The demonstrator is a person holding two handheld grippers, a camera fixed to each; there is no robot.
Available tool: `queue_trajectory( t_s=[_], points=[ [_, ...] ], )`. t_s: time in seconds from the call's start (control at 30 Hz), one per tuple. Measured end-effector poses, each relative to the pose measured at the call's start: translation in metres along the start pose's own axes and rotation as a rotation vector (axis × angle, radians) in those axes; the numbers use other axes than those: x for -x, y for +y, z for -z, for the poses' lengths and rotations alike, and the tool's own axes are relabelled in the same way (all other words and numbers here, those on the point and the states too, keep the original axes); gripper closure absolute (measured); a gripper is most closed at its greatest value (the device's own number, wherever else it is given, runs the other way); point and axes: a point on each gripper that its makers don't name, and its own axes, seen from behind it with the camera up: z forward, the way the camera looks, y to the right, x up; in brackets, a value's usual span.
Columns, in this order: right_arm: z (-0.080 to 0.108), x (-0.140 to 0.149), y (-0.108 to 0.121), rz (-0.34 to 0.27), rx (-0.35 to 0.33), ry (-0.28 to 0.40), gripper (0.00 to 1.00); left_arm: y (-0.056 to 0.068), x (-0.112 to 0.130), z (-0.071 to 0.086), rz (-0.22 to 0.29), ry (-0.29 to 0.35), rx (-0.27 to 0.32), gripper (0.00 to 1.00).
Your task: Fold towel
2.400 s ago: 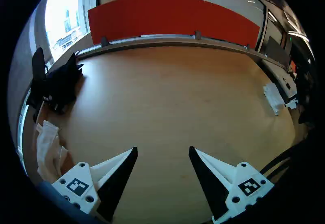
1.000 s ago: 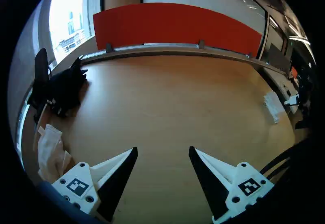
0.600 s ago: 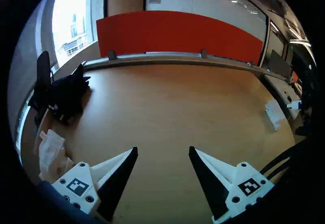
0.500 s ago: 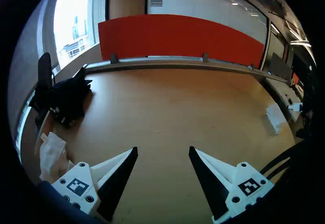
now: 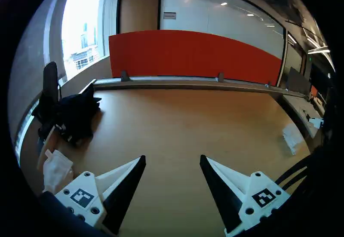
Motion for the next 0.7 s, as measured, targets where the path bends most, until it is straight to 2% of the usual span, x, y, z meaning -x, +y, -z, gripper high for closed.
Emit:
queue_trajectory(
  t_s=[0.27, 0.47, 0.7],
  points=[
    [0.016, -0.036, -0.015, -0.015, -0.024, 0.158, 0.01, 0.001, -0.027, 0.000, 0.024, 0.103, 0.006, 0.07],
    [0.032, -0.060, -0.027, -0.013, -0.047, 0.253, 0.01, -0.004, -0.054, 0.005, 0.029, 0.216, -0.013, 0.07],
    [0.041, -0.072, -0.037, 0.001, -0.070, 0.295, 0.01, -0.012, -0.076, 0.010, 0.031, 0.302, -0.037, 0.07]
  ],
)
